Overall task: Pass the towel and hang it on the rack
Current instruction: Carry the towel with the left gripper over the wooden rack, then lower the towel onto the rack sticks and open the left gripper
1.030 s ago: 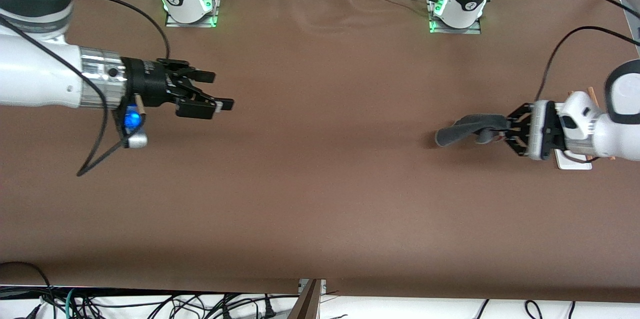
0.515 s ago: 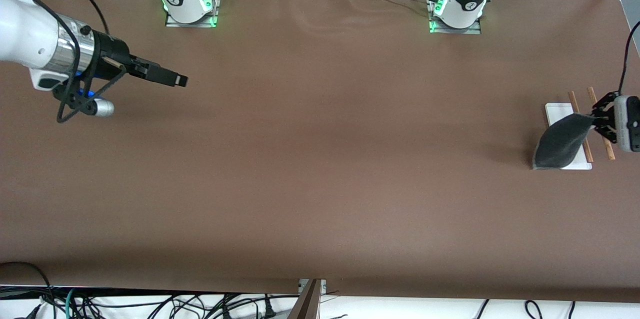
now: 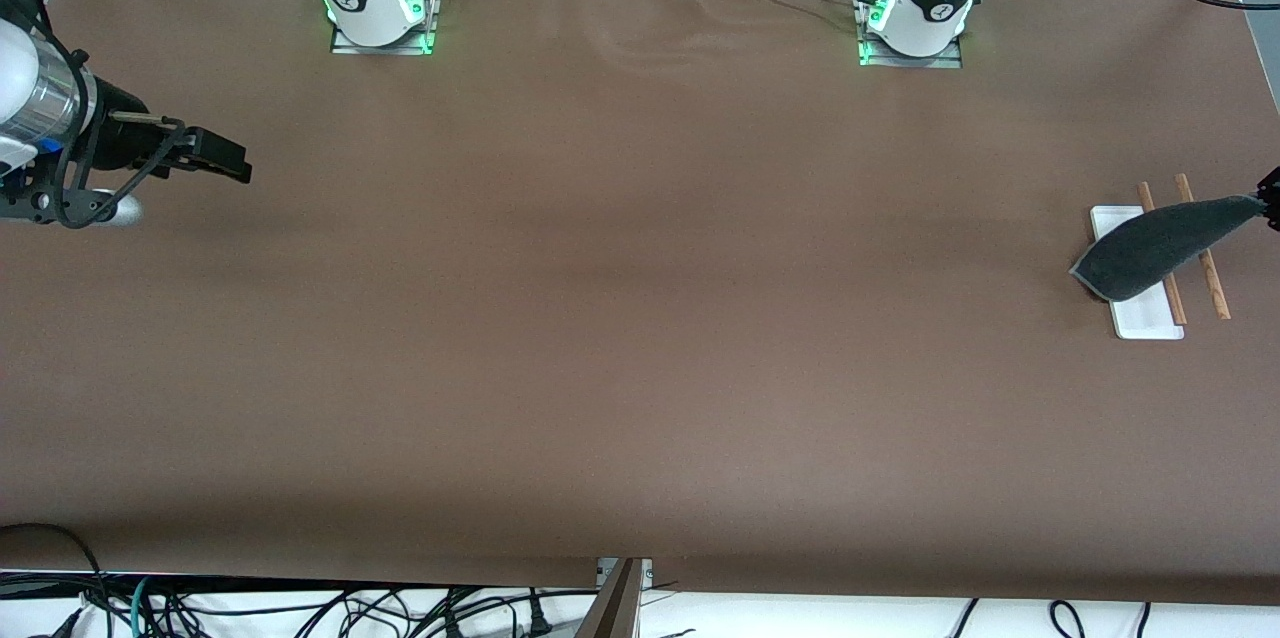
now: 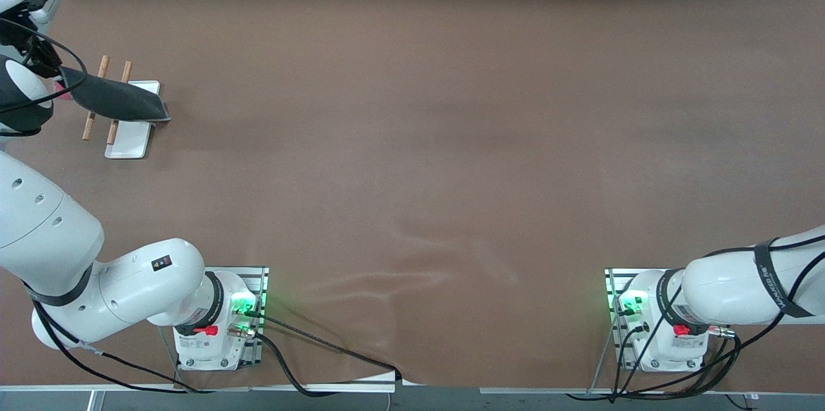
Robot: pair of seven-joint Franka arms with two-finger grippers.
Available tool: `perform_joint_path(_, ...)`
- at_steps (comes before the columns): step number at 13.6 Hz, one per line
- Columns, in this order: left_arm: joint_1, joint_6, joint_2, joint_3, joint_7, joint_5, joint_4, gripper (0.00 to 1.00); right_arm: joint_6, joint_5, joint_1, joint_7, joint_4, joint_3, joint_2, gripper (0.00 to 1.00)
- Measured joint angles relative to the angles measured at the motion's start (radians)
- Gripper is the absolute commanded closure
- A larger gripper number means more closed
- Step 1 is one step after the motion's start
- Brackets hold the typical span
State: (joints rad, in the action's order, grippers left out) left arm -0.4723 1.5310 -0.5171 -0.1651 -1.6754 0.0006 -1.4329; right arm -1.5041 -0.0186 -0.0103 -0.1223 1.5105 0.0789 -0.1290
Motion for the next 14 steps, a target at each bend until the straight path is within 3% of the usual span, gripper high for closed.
perform_joint_path(3, -0.052, 0.082, -0.034, -0.011, -0.001, 0.000, 0.000, 1.00, -0.059, 0.029, -0.001, 0.019, 0.064, -0.001, 0.018, 0.01)
perform_joint_path(12, -0.116, 0.325, -0.159, -0.011, -0.002, 0.000, 0.001, 1.00, -0.045, -0.006, -0.001, 0.021, 0.074, -0.030, 0.054, 0.01)
perform_joint_path(13, -0.117, 0.329, -0.164, -0.011, -0.002, 0.000, 0.001, 0.96, -0.045, -0.006, -0.001, 0.021, 0.074, -0.032, 0.058, 0.01)
perform_joint_path(14, -0.117, 0.330, -0.165, -0.010, -0.002, 0.000, 0.001, 0.45, -0.045, -0.006, -0.001, 0.022, 0.072, -0.032, 0.061, 0.01)
